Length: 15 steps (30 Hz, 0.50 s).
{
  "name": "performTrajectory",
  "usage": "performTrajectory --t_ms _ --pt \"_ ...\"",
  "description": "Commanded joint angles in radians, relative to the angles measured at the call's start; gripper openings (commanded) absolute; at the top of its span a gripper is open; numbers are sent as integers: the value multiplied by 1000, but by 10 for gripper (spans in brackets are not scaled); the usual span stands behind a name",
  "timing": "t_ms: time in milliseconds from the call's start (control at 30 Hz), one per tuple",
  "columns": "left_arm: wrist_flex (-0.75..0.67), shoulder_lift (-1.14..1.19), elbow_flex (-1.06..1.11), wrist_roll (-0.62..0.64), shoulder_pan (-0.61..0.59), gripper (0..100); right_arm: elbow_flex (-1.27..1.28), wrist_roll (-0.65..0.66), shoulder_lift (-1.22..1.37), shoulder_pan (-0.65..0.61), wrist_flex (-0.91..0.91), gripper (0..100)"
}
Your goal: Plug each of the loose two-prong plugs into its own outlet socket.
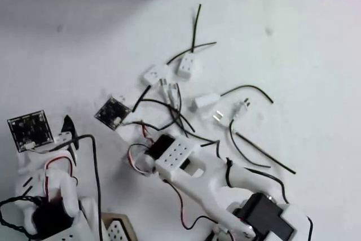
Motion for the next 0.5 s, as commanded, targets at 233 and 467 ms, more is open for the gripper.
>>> performTrajectory --t_ms 233,467 --pt "2 -5 -5 11 -2 222 6 14 -312 18 168 169" --pt "-6 -5 15 11 -1 222 15 97 -378 18 242 265"
